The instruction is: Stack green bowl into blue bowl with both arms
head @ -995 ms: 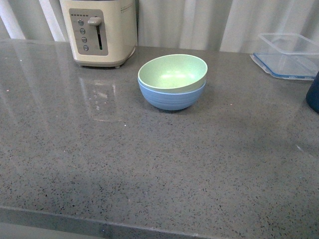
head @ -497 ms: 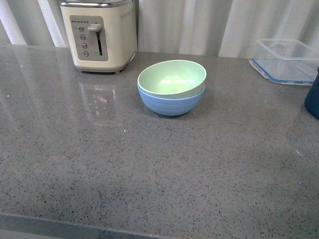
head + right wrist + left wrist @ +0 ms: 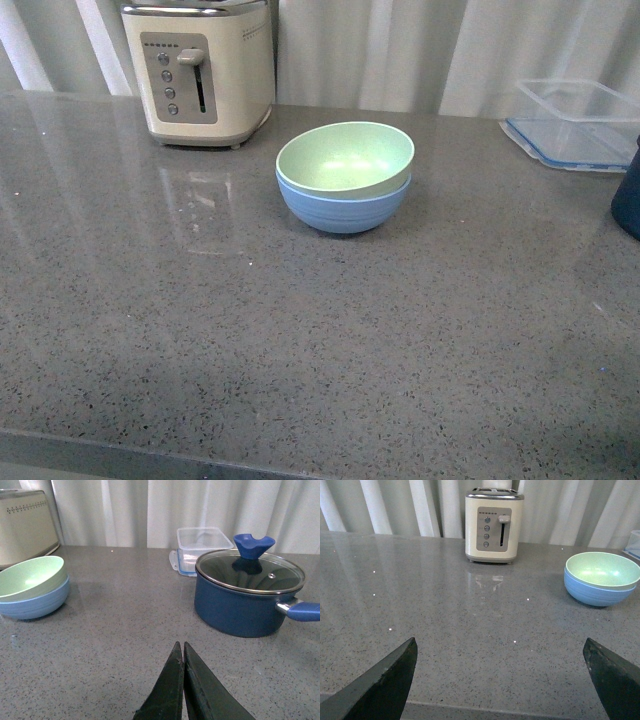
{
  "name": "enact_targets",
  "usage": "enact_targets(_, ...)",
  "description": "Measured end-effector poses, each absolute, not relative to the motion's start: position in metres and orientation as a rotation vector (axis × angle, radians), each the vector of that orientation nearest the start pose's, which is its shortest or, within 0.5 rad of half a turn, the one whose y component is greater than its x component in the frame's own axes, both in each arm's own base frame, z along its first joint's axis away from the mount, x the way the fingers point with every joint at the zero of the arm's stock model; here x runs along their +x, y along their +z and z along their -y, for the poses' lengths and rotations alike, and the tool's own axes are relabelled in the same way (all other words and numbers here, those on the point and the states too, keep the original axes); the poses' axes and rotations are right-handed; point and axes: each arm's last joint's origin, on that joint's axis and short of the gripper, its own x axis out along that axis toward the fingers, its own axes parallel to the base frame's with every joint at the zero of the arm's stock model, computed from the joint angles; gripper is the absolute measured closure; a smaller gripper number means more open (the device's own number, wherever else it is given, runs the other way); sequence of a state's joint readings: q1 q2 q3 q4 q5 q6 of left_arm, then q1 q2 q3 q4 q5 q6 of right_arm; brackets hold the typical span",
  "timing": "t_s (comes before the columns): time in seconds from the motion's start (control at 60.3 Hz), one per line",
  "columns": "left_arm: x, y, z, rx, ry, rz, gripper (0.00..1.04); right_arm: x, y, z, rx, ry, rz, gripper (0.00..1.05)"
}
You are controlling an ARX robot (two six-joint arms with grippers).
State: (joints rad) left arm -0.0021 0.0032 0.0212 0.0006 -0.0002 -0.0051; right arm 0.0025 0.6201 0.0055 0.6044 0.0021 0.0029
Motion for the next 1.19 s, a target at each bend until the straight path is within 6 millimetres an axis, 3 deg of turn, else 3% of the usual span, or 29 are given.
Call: enact_targets(1.194, 0.097, 0.171, 0.0, -0.005, -0.001, 0.018, 0.07, 0.098, 0.165, 0.0, 0.003, 0.003, -0.003, 1.04)
